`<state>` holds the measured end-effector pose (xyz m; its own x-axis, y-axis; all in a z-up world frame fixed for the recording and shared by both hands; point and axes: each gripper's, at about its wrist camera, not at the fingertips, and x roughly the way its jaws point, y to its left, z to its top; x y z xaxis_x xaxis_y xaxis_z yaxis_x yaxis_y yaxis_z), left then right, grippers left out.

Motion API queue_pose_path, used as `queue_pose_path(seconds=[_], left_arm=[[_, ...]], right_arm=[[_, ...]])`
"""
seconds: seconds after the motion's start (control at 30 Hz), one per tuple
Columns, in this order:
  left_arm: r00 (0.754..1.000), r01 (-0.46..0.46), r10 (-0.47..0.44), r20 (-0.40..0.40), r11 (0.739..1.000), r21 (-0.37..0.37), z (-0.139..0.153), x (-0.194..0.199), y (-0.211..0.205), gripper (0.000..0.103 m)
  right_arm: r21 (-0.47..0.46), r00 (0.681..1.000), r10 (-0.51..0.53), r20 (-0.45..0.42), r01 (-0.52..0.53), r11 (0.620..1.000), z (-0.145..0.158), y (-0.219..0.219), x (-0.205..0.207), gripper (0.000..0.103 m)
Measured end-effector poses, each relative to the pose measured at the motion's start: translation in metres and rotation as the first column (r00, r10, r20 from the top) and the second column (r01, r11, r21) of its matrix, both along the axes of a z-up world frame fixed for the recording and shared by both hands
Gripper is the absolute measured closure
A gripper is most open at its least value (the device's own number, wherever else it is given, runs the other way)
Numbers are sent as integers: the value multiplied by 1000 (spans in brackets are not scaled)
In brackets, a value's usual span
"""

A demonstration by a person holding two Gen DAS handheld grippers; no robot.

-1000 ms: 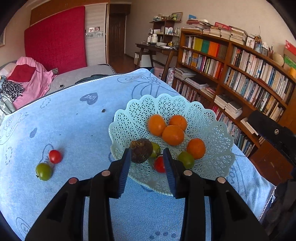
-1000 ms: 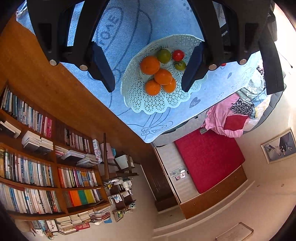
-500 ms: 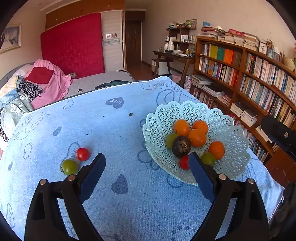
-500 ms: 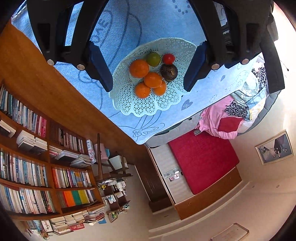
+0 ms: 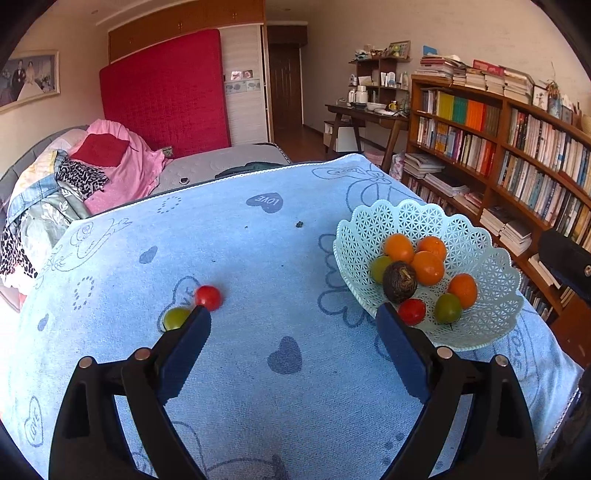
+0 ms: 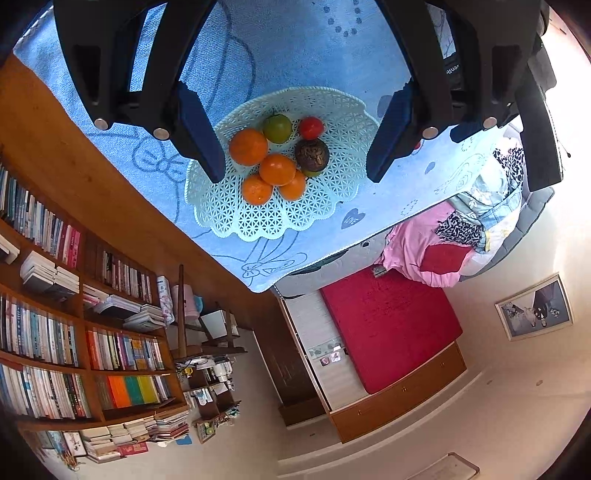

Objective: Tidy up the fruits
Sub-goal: 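Grasp the large dark green tomato with the left tool and lift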

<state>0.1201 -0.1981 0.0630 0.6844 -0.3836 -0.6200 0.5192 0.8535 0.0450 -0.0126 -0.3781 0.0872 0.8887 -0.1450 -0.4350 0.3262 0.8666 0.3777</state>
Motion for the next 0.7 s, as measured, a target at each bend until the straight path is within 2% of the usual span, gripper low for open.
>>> queue_pose_path(seconds=[0.37,0.7], left_arm=[[997,-73,73,-4,997,9,-5,10,32,13],[983,-175,176,-46,984,21,-20,32,77,13]], right_arm=[[-19,998,66,-22,-66,998,-7,24,10,23],[-33,993,110,-45,-111,993,-13,39,17,23]])
